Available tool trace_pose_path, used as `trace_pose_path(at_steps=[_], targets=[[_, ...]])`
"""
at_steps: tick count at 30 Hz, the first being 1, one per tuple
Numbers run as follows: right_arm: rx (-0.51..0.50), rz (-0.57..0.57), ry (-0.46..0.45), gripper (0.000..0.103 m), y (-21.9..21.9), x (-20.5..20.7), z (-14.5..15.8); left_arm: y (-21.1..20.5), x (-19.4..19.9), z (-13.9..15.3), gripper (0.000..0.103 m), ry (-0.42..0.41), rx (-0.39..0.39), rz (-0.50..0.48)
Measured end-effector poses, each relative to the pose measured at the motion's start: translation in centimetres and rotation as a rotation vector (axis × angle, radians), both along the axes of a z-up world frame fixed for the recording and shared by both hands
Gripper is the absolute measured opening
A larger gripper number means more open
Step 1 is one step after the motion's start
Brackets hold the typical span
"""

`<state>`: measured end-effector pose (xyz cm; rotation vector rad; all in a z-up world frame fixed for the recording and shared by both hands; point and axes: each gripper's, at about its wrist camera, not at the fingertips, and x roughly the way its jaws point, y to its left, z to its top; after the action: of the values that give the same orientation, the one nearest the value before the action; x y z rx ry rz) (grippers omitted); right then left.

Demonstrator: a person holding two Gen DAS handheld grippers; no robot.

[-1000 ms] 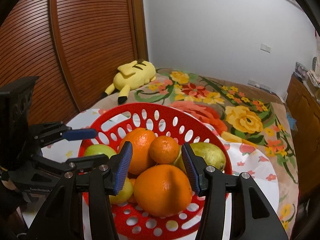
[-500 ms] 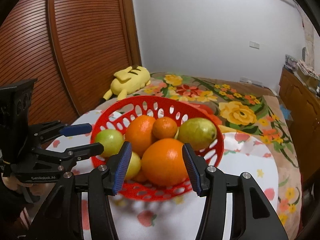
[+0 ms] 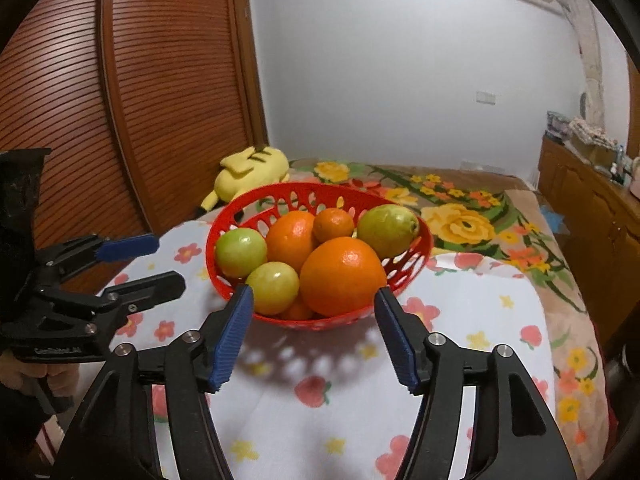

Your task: Organize fruits

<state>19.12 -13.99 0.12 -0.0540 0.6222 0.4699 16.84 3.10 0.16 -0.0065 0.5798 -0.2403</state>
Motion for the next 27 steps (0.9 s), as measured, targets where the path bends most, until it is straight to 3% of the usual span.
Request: trace_pose_path(at_steps=[6, 8, 11, 19, 27], targets=[[0.022, -0.052, -0.069, 0.081, -0.7, -2.7, 1.3, 0.3, -2.7, 1.6, 0.082, -0.060, -0.003, 0.026], [0.029, -0.059, -0.086, 0.085, -0.8, -3.4, 1.7, 0.4, -3.2, 2.1, 0.093, -0.069, 0.000, 0.041], [0.041, -0.075, -0.110, 0.088, -1.1, -4.5, 2.4, 0.5, -4.3, 2.8, 0.095, -0.101, 0.016, 0.063], [0.044, -0.105, -0.162, 0.091, -1.2, -6.4, 3.3, 0.0, -5.9, 3.0, 0.095, -0.117, 0.050, 0.099], [0.048, -0.134, -0.173, 0.091, -1.7, -7.9, 3.5, 0.1, -7.9, 3.1, 0.095, -0.120, 0.026, 0.106]])
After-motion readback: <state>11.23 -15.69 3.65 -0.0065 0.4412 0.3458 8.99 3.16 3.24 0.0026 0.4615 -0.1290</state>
